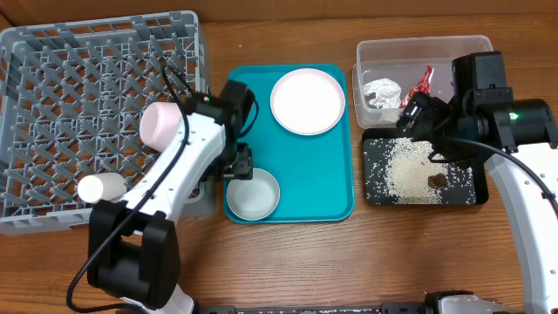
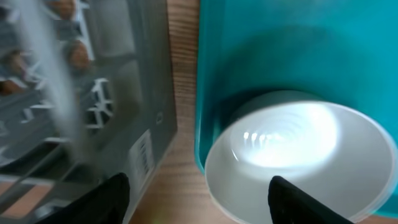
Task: Sort waste into correct bins and load items into the dishwasher
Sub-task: 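Carry the small bowl to the dish rack and release it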
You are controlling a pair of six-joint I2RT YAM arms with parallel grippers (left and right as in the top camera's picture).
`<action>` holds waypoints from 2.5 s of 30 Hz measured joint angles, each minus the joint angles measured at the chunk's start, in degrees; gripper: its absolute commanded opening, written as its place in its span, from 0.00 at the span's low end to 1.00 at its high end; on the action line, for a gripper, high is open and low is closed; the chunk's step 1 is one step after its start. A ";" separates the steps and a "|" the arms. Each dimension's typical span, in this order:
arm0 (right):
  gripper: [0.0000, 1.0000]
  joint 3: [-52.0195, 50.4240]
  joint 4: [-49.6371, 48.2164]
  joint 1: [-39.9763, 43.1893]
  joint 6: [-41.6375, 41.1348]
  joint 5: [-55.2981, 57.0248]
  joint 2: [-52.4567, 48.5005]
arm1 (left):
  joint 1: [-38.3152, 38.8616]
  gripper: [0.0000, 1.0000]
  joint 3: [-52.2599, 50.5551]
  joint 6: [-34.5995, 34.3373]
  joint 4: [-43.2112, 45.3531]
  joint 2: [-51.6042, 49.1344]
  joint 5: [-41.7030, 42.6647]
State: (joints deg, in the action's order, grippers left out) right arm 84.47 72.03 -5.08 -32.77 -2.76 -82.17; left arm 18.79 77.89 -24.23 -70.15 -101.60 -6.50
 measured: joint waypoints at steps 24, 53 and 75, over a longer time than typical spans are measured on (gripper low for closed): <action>1.00 0.00 -0.02 0.02 0.00 -0.02 0.00 | 2.99 0.04 -14.95 0.42 17.05 0.28 6.56; 1.00 0.00 -0.07 0.02 0.00 0.00 0.00 | -15.93 0.04 12.79 3.85 6.67 8.48 -64.70; 1.00 0.00 -0.42 0.00 0.00 0.00 0.00 | -28.22 0.04 12.50 6.93 14.27 -10.16 -64.26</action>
State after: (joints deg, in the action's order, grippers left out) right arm 84.47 71.61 -5.08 -32.77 -2.76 -82.17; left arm -9.43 90.39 -17.30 -55.88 -111.77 -70.76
